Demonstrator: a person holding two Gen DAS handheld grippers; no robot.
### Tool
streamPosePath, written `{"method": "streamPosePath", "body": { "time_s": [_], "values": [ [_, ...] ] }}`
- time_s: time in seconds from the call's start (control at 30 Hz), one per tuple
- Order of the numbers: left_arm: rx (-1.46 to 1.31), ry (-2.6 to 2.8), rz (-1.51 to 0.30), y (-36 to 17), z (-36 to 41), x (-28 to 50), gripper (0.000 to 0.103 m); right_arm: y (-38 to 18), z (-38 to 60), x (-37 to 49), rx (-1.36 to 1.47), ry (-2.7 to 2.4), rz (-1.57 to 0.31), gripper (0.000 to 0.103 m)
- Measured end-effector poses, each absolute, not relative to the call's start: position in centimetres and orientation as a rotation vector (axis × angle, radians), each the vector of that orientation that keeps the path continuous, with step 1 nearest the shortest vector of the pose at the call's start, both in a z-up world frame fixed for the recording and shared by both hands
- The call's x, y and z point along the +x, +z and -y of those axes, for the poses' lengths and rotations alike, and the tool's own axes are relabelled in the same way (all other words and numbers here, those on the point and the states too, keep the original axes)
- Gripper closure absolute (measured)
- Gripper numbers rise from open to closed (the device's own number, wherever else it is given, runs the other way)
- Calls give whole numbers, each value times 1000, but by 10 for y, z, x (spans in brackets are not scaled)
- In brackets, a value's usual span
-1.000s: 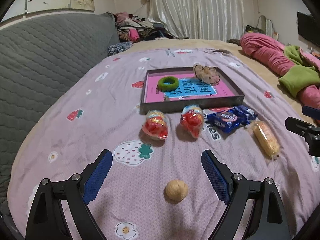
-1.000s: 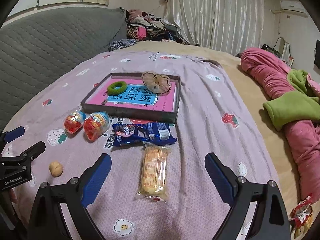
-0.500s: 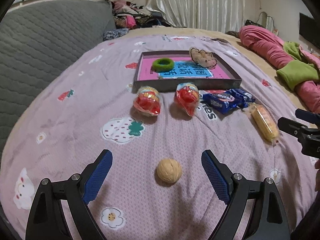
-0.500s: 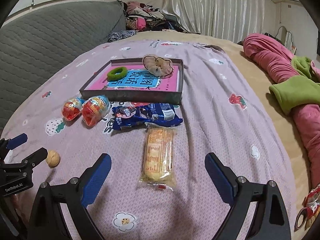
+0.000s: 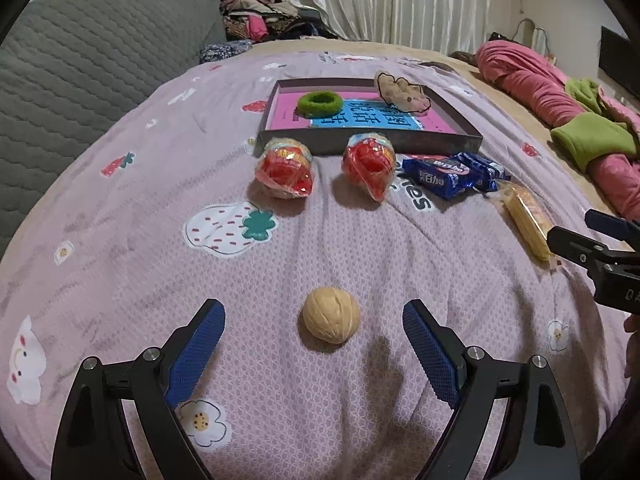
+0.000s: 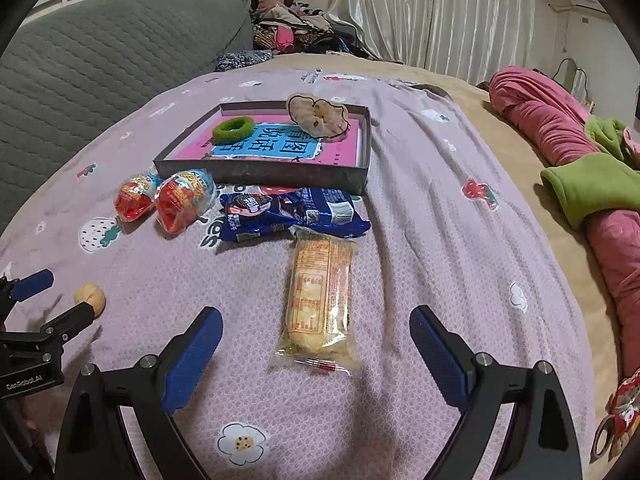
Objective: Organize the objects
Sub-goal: 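Move left tool toward walnut while right tool approaches wrapped cake bar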
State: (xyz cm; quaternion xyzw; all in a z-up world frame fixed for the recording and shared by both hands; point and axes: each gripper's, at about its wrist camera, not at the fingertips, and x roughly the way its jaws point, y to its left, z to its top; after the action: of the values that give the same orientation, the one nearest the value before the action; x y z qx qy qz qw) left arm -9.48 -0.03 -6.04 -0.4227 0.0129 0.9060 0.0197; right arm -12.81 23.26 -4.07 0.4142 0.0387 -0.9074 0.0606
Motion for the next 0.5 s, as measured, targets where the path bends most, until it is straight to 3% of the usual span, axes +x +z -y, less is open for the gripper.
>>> {"method": "streamPosePath", "body": {
  "time_s": [0.5],
  "values": [
    [-1335, 2779, 5, -75, 5, -101, 12, -61, -238, -142, 1314, -2754, -88, 8]
  ]
}}
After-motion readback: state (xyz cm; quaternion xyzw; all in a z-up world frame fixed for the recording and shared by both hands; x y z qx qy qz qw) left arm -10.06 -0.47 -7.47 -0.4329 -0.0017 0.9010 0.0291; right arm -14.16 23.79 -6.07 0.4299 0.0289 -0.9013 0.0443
